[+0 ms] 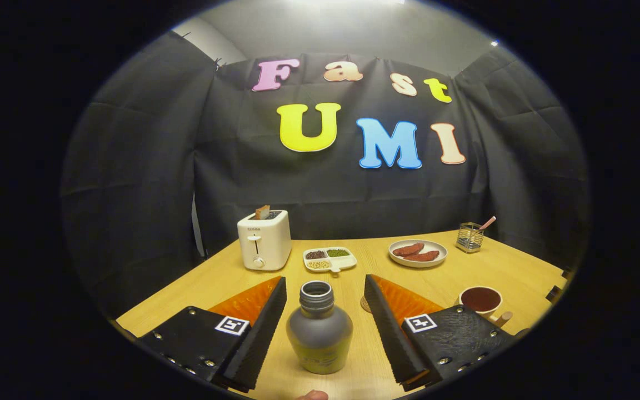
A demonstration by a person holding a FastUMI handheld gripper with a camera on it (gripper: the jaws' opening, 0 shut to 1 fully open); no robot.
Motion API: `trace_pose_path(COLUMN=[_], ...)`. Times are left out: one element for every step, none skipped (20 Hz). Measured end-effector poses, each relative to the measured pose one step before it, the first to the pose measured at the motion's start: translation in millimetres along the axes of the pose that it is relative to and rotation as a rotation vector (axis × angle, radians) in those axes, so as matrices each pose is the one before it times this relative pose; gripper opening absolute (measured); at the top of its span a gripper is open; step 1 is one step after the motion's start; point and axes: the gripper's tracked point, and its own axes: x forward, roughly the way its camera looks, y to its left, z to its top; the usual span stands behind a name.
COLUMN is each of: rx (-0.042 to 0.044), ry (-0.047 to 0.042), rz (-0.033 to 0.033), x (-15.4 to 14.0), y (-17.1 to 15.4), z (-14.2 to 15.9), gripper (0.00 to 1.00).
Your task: Take the bottle from table, then pour the juice into the cup, finally place the bottle on the coaster
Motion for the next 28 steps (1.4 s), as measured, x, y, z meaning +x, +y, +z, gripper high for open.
trace_pose_path(rx=[0.00151, 0.00271, 0.00064, -0.00252, -0.00268, -0.00640, -0.00784, -0.00436, 0.00070, 0.00257, 0.00026, -0.00229, -0.00449, -0.00650, -0.00561, -0.00271, -0.00011, 0.00146, 0.00182, 0.00030, -0.00099, -0.00188, -0.00094, 0.00019, -0.00202, -0.00283, -0.00543, -0.00143], ry=[0.00685, 0.00912, 0.00779, 0.00838, 0.00611, 0.00970, 0.01134, 0.00939, 0.00825, 0.00465, 0.00610, 0.00873, 0.00816, 0.01174, 0.01300, 0.00989, 0.01002, 0.00684, 0.01157, 0.01363, 0.01321, 0.01324, 0.00908, 0.00725, 0.00628, 0.00434, -0.00772, 0.00166], rz=[-0.00438, -0.00324, -0.00338, -0.00208, 0.00036, -0.00300, -0.00402, -0.00255, -0.00064, 0.00017, 0.00058, 0.00280, 0.00241, 0.00067, -0.00051, 0.00098, 0.00019, -0.00046, -0.00503, -0.00489, -0.00375, -0.00280, 0.00060, 0.00083, 0.00255, 0.00221, -0.00456, -0.00091], x=[1.06, 0.71, 1.30, 1.05, 1.04, 1.36, 2.07, 1.49, 1.43, 1.11, 1.11, 1.64, 0.38, 2.09, 0.61, 0.60, 0.40, 0.24, 0.23, 1.23, 0.96, 0.85, 1.77, 0.13, 1.08, 0.16, 0.77, 0.10], y=[0.14, 0.08, 0.24, 1.22, 1.43, 1.16, -0.30, 0.43, 0.41, 0.02, -0.06, -0.29, 0.62, 0.60, 0.47, 0.79, 0.41, 1.39, -0.48, -0.60, 0.37, 0.35, 0.65, 0.70, 0.59, 0.97, -0.52, -0.19], z=[-4.82, -6.20, -4.04, -4.74, -4.21, -5.96, -5.30, -5.09, -4.17, -4.01, -3.82, -6.06, -3.67, -5.41, -5.28, -4.82, -4.65, -3.95, -4.73, -6.43, -5.38, -5.47, -3.24, -3.55, -2.66, -1.79, 2.07, -0.09], gripper=[0.87, 0.87, 0.87, 0.87, 0.87, 0.87, 0.87, 0.87, 0.87, 0.87, 0.87, 0.87, 0.87, 0.87, 0.87, 0.87, 0.87, 0.87, 0.87, 0.87, 0.87, 0.87, 0.87, 0.87, 0.87, 0.87, 0.87, 0.87])
